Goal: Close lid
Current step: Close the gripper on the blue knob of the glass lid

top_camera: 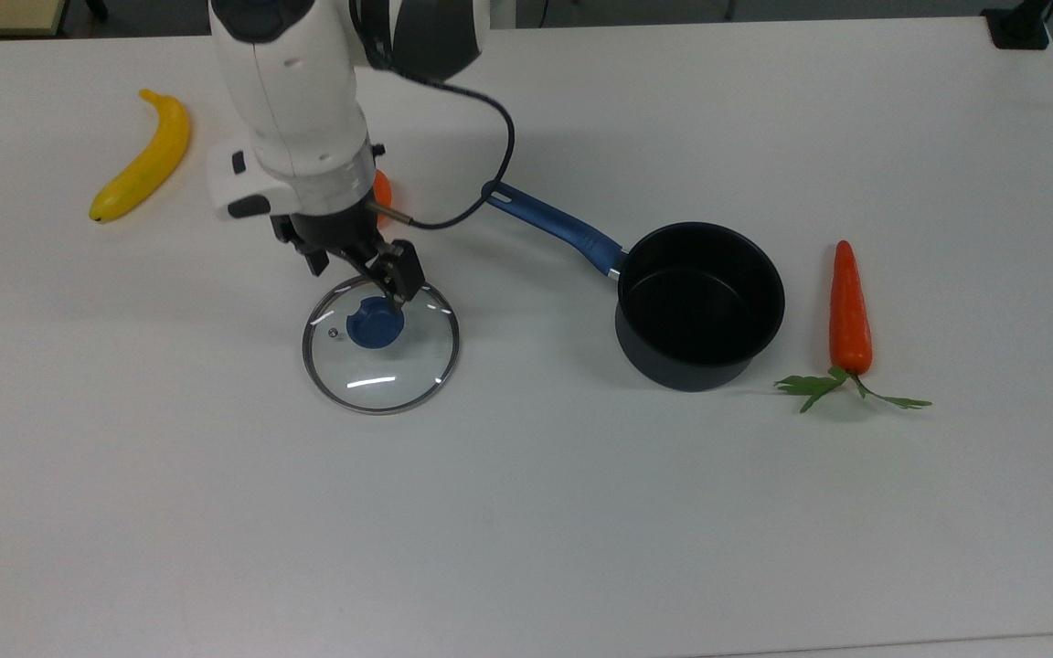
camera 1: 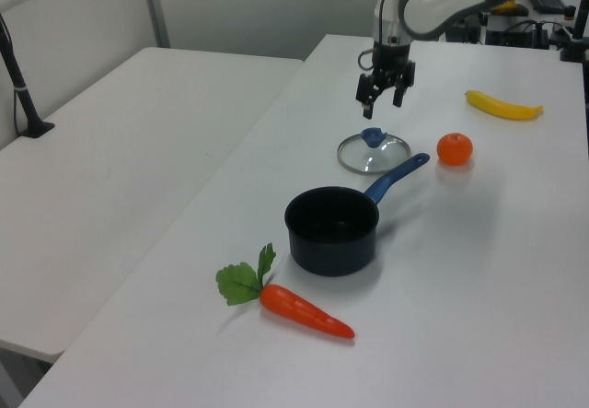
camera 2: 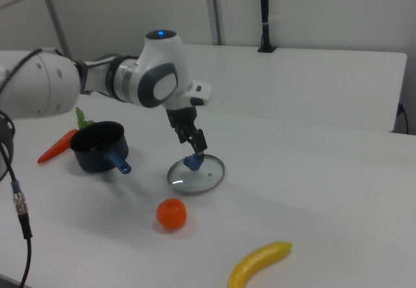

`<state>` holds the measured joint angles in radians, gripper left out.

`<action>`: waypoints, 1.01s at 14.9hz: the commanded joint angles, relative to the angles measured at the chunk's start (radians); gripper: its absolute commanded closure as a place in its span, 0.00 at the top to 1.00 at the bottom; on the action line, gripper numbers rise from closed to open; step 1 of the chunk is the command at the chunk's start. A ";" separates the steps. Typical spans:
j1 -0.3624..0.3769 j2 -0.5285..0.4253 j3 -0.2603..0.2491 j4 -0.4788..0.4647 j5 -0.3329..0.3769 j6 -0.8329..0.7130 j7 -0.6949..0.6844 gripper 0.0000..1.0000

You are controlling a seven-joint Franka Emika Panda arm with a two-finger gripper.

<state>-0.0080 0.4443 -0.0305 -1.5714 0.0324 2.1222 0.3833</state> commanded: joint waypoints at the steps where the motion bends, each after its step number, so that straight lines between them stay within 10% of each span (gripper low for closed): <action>1: 0.002 0.048 -0.002 0.007 -0.019 0.051 0.055 1.00; 15: 0.016 0.088 0.018 0.007 -0.048 0.094 0.143 0.94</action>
<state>0.0031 0.5213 -0.0237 -1.5697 0.0226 2.1961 0.4958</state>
